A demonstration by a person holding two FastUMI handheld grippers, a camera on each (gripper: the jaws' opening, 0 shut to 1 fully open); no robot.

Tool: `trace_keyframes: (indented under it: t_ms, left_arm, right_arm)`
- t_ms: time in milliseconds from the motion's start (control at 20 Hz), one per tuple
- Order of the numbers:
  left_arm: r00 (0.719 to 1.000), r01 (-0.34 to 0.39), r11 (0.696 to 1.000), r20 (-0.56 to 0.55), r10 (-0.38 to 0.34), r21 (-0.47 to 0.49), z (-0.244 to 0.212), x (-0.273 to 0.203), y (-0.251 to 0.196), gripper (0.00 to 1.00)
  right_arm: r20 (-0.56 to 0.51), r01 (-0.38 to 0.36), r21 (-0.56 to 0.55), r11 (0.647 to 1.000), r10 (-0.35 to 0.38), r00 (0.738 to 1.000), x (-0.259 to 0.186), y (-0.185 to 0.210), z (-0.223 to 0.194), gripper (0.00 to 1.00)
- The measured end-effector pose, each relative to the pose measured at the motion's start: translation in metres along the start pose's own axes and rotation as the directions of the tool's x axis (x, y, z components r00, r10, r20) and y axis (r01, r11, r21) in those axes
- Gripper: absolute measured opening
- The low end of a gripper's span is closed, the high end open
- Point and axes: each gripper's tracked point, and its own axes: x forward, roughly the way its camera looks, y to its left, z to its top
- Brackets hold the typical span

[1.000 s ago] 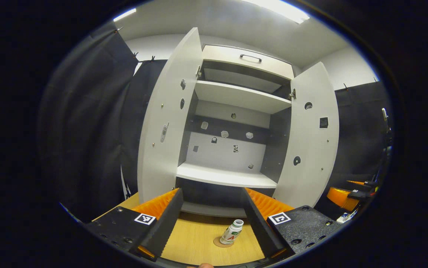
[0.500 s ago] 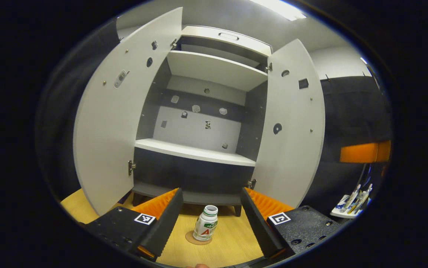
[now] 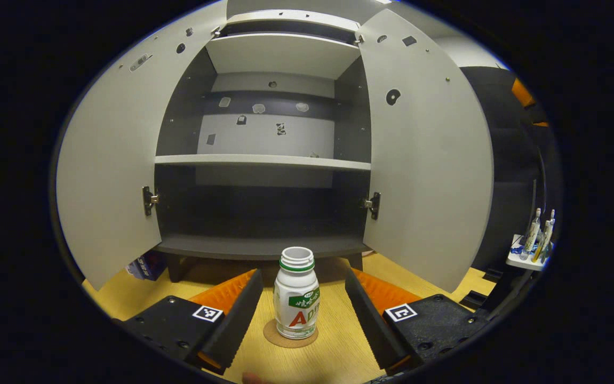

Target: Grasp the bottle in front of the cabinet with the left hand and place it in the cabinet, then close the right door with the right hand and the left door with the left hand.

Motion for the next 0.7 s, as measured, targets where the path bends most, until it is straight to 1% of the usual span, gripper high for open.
trace_keyframes:
  t_ms: [200,350,550,600,700]
  left_arm:
    - [0.999,-0.018,0.999,-0.038,0.017,-0.03,-0.012,0.003,0.002,0.95]
    - [0.998,-0.044,0.999,-0.054,0.043,-0.016,-0.017,0.005,0.008,0.96]
    - [0.993,-0.04,0.999,-0.116,0.036,-0.033,-0.028,0.004,0.006,0.95]
    - [0.991,-0.03,0.999,-0.131,0.028,-0.018,-0.029,0.004,0.006,0.93]
    - [0.988,-0.006,1.0,-0.156,0.008,0.011,-0.028,0.002,0.009,0.8]
  right_arm:
    - [-0.02,0.046,-0.01,0.999,-0.046,0.999,0.003,-0.015,-0.007,1.0]
    - [-0.037,0.069,-0.011,0.998,-0.069,0.997,0.005,-0.025,-0.011,1.0]
    - [-0.051,0.082,-0.024,0.996,-0.083,0.995,0.007,-0.031,-0.015,1.0]
    - [-0.054,0.079,-0.031,0.996,-0.081,0.995,0.008,-0.031,-0.017,1.0]
    - [-0.056,0.077,-0.04,0.996,-0.079,0.995,0.008,-0.033,-0.019,1.0]
